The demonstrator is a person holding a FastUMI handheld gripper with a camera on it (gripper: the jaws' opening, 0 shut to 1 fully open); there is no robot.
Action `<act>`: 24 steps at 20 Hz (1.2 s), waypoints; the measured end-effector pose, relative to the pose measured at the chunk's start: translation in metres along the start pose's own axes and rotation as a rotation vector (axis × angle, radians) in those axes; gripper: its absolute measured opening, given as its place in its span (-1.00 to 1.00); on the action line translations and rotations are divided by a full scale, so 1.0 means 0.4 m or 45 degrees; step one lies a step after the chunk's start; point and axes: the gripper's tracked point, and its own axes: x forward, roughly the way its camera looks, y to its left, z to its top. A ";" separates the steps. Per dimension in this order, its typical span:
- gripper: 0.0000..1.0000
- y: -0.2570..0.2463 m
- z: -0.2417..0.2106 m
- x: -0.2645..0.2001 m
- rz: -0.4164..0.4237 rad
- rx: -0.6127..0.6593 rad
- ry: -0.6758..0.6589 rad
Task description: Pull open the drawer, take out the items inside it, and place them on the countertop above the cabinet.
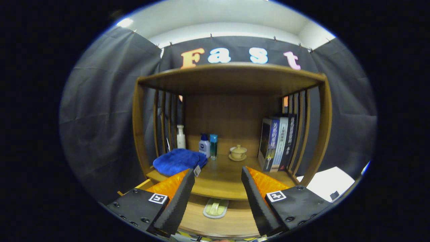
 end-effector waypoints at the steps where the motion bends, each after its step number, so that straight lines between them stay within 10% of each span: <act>1: 0.83 -0.010 -0.039 0.030 -0.007 0.025 0.070; 14: 0.84 0.017 -0.401 0.157 0.020 0.063 0.779; 24: 0.72 0.058 -0.527 0.267 0.047 0.026 0.951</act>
